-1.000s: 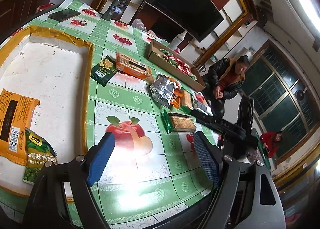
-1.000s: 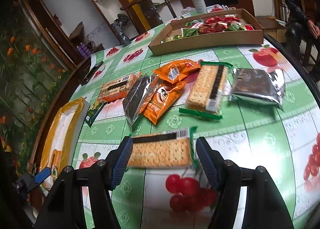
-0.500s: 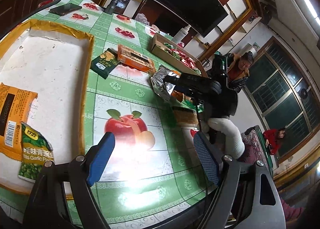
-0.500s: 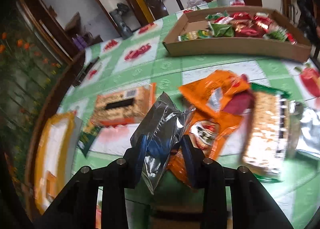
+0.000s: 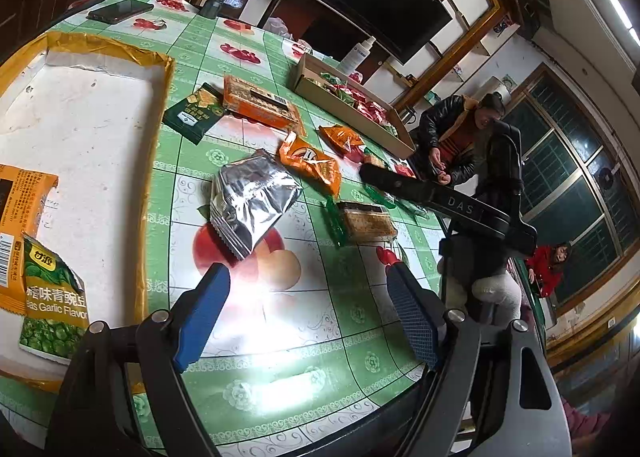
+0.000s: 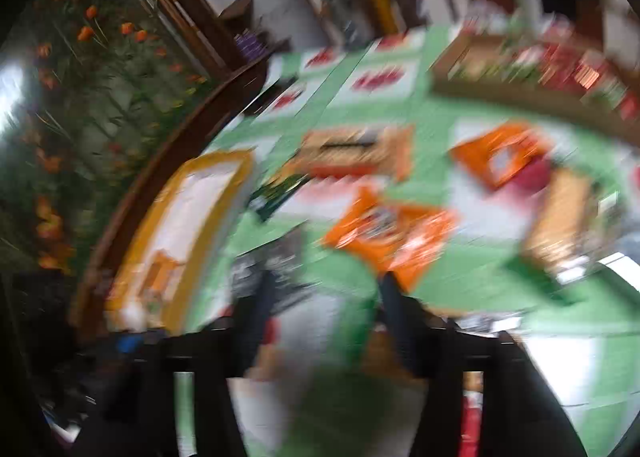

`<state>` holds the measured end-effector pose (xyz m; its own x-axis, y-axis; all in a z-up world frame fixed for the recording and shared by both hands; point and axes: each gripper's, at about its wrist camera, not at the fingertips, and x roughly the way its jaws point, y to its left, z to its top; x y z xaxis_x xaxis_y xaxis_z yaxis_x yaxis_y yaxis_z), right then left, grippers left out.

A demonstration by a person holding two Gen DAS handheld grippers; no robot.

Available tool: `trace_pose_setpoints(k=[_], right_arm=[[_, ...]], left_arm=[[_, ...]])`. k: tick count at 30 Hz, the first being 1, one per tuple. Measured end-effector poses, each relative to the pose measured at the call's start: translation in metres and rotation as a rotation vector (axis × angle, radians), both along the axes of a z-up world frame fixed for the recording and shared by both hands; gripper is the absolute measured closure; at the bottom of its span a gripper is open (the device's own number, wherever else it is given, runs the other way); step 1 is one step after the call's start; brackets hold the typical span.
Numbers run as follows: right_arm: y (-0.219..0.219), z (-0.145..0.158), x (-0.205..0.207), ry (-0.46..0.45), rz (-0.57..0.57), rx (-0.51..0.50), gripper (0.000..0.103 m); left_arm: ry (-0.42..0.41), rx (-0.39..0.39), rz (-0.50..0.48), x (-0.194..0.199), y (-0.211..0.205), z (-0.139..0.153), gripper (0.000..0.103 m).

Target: Organize snacks

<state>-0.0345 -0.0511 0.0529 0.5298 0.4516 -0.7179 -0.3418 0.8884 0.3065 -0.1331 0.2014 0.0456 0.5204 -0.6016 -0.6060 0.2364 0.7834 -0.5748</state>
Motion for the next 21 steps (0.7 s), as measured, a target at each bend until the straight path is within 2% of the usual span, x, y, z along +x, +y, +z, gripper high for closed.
trace_pose_setpoints(k=[1, 4, 6, 9, 13, 15, 21], right_arm=[[-0.007, -0.001, 0.001, -0.010, -0.022, -0.025, 0.030], [-0.020, -0.015, 0.011, 0.042, -0.057, -0.042, 0.030], [-0.025, -0.025, 0.010, 0.086, -0.055, -0.048, 0.030], [-0.022, -0.026, -0.003, 0.127, 0.018, -0.023, 0.031], [-0.004, -0.021, -0.025, 0.122, 0.115, -0.087, 0.031], [0.002, -0.018, -0.033, 0.096, 0.131, -0.125, 0.032], [0.016, -0.032, -0.034, 0.088, 0.130, -0.210, 0.032]], left_arm=[[0.003, 0.000, -0.002, 0.000, -0.001, -0.001, 0.022], [0.001, 0.027, -0.015, 0.000, -0.008, -0.001, 0.022], [-0.024, 0.080, -0.030, 0.001, -0.013, 0.006, 0.022], [-0.063, 0.151, -0.058, 0.006, -0.020, 0.018, 0.022], [-0.104, 0.283, -0.111, 0.032, -0.034, 0.025, 0.022], [-0.096, 0.349, -0.137, 0.052, -0.043, 0.020, 0.022], [-0.009, 0.460, -0.213, 0.093, -0.062, -0.011, 0.022]])
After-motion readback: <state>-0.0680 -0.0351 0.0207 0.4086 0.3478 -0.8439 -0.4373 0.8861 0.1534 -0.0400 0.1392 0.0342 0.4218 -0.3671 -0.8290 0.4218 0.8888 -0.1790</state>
